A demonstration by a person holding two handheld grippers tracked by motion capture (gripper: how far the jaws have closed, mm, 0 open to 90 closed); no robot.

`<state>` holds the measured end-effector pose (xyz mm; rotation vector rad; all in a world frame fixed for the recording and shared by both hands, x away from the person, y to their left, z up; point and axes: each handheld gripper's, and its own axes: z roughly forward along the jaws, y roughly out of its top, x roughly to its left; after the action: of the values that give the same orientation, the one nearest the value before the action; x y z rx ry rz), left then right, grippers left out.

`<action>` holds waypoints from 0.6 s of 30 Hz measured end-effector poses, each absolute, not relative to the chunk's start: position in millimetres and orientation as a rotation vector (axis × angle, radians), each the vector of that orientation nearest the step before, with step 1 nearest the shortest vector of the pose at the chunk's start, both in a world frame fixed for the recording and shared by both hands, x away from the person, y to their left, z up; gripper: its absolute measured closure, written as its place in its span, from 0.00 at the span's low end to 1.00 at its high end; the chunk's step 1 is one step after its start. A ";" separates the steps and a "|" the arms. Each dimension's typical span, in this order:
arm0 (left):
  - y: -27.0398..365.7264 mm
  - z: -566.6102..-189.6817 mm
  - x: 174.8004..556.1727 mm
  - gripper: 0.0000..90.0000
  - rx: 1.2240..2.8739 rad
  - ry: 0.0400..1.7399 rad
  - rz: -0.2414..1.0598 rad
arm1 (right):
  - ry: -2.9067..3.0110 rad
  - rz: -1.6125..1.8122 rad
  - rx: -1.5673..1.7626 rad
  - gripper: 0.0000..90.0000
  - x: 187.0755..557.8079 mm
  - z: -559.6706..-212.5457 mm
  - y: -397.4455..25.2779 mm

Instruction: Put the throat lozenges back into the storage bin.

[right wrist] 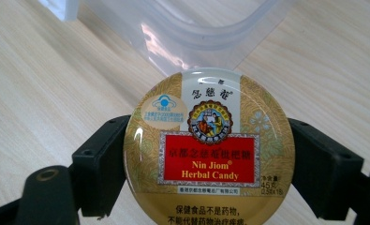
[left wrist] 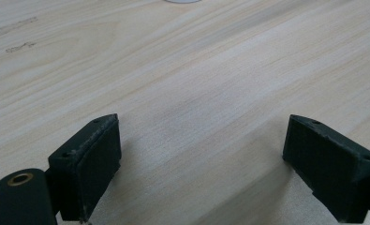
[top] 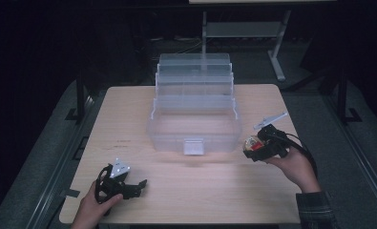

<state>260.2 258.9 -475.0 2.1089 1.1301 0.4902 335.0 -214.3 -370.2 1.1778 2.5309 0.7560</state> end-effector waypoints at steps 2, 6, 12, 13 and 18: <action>258.9 -475.1 260.2 0.12 2.108 1.131 0.490 | 2.530 0.760 1.173 0.22 336.4 -367.8 -215.1; 258.8 -475.1 260.2 0.12 2.107 1.131 0.490 | 2.526 0.772 1.170 0.22 339.2 -363.4 -215.9; 258.8 -475.1 260.1 0.12 2.108 1.131 0.489 | 2.529 0.779 1.165 0.22 344.1 -360.0 -217.3; 258.8 -475.1 260.2 0.12 2.108 1.131 0.490 | 2.529 0.783 1.167 0.22 344.7 -359.5 -217.5; 258.8 -475.1 260.2 0.12 2.107 1.130 0.491 | 2.523 0.795 1.166 0.22 348.0 -354.7 -218.2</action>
<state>260.2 258.8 -475.1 2.1069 1.1303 0.4911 348.0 -218.2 -354.7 1.1660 2.5229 0.7949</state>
